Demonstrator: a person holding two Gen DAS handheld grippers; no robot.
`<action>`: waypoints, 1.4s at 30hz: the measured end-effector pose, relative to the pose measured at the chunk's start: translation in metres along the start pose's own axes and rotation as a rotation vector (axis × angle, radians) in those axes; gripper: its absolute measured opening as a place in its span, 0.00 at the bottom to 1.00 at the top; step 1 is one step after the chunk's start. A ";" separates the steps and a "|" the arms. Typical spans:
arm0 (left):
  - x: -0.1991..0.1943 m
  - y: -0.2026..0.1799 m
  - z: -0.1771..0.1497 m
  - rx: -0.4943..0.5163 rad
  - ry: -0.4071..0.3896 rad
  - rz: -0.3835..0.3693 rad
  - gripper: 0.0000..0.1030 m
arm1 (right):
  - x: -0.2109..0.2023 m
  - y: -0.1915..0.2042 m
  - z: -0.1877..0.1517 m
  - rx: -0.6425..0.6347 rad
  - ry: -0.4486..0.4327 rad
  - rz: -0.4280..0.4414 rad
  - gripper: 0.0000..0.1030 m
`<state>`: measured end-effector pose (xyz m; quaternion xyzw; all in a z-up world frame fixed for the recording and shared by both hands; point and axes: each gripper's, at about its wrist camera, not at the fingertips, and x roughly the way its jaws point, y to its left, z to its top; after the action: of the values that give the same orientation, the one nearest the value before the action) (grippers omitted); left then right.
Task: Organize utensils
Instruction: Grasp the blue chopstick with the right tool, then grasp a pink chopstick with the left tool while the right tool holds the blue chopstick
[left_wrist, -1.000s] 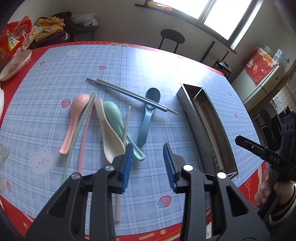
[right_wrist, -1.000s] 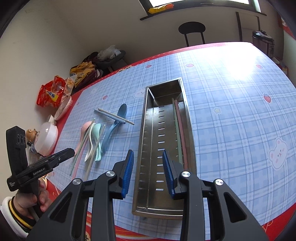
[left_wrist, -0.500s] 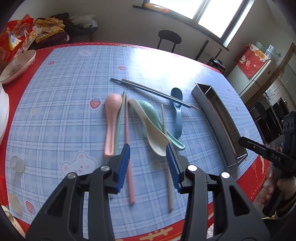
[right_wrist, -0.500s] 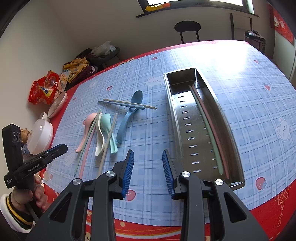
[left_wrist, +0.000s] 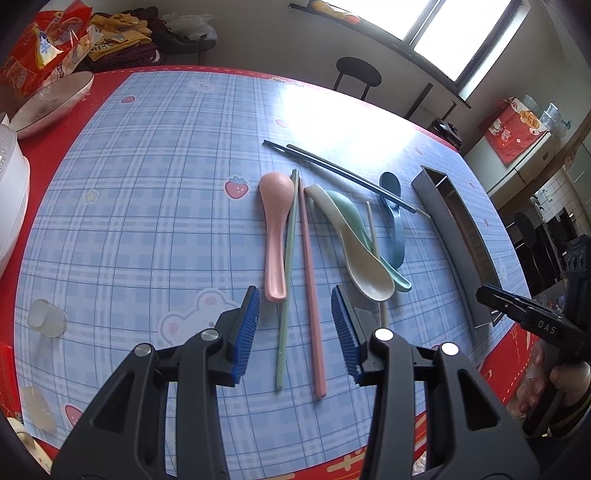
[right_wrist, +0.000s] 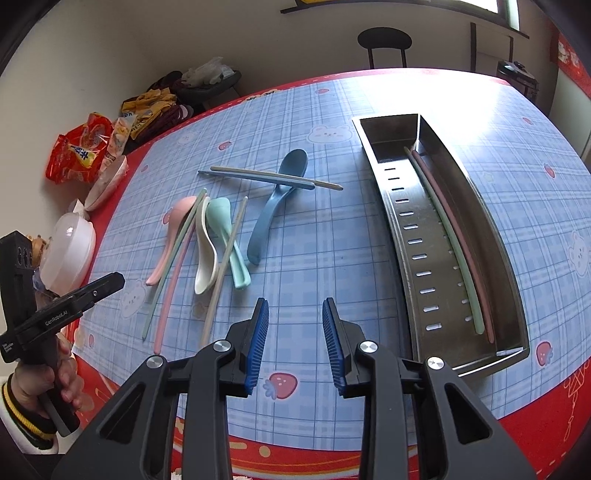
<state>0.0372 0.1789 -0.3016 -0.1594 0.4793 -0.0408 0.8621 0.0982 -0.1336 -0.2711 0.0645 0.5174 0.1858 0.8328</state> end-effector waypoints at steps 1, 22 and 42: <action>0.001 -0.002 -0.001 0.004 0.003 -0.004 0.41 | -0.001 -0.002 -0.002 0.007 0.001 -0.005 0.28; 0.023 -0.049 -0.015 0.106 0.062 -0.054 0.39 | -0.005 -0.058 -0.058 0.117 0.071 -0.196 0.19; 0.028 -0.039 -0.018 0.082 0.081 -0.053 0.39 | 0.022 -0.025 -0.057 -0.038 0.120 -0.202 0.07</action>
<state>0.0409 0.1313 -0.3207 -0.1349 0.5071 -0.0898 0.8465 0.0627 -0.1529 -0.3231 -0.0153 0.5667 0.1142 0.8158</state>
